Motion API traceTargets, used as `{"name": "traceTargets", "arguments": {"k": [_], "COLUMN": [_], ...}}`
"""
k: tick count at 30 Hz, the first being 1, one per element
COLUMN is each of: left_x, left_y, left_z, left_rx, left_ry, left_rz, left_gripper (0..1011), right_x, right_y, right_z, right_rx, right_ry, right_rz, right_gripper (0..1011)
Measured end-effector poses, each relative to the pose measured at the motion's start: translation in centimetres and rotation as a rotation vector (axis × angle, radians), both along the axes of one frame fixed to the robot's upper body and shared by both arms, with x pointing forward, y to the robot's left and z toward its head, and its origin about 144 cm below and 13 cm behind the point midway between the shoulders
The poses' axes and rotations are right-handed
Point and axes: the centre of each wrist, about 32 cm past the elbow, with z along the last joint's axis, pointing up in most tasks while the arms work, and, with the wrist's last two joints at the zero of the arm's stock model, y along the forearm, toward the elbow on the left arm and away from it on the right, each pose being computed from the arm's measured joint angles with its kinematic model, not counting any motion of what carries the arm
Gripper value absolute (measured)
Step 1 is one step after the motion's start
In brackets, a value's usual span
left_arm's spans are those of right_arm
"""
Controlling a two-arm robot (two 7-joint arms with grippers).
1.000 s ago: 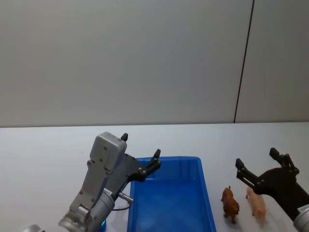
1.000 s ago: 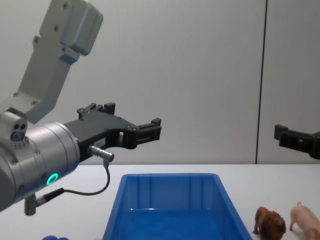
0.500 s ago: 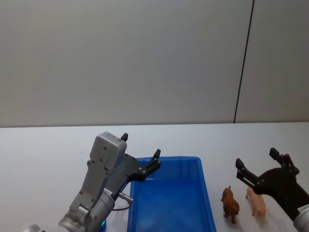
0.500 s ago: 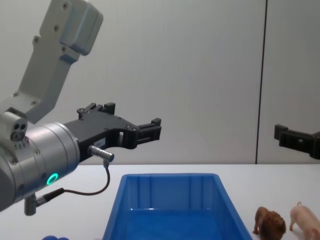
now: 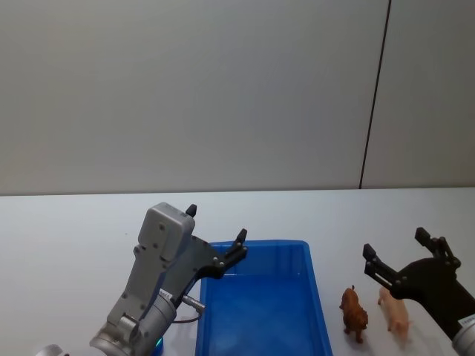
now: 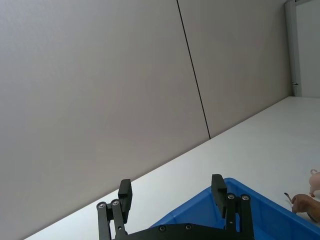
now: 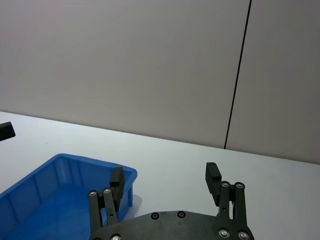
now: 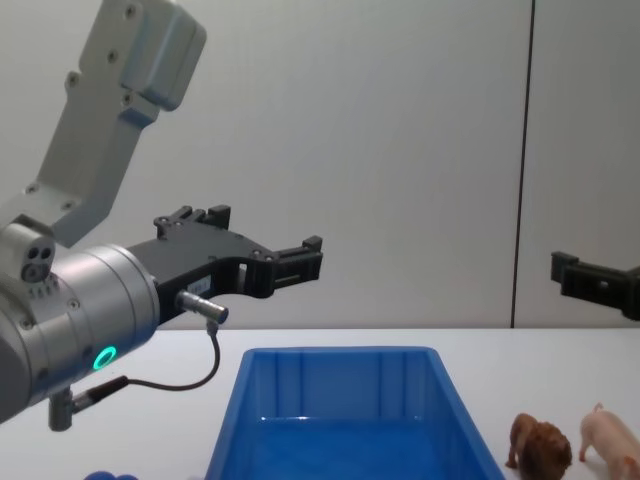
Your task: Pick up the two dolls from the table and place them into the box.
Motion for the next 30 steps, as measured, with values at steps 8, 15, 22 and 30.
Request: {"name": "traceTargets", "arguments": {"k": [8,15,22,30], "left_x": [0.0,0.0,0.0,0.0], "left_y": [0.0,0.0,0.0,0.0], "left_z": [0.0,0.0,0.0,0.0], "left_rx": [0.0,0.0,0.0,0.0], "left_ry": [0.0,0.0,0.0,0.0], "left_rz": [0.0,0.0,0.0,0.0], "left_gripper": [1000,1001,1001,1001], "right_x": [-0.4,-0.9,-1.0,-0.7], "right_y": [-0.4,-0.7,-0.9,-0.9], "right_z": [-0.1,-0.4,-1.3,-2.4], "right_rx": [-0.018,-0.039,-0.058,-0.068], "right_ry": [0.042,0.102,0.167,0.22], "right_rz": [-0.025,-0.06,-0.098,-0.117], "right_gripper": [1001,1001,1001,1001]}}
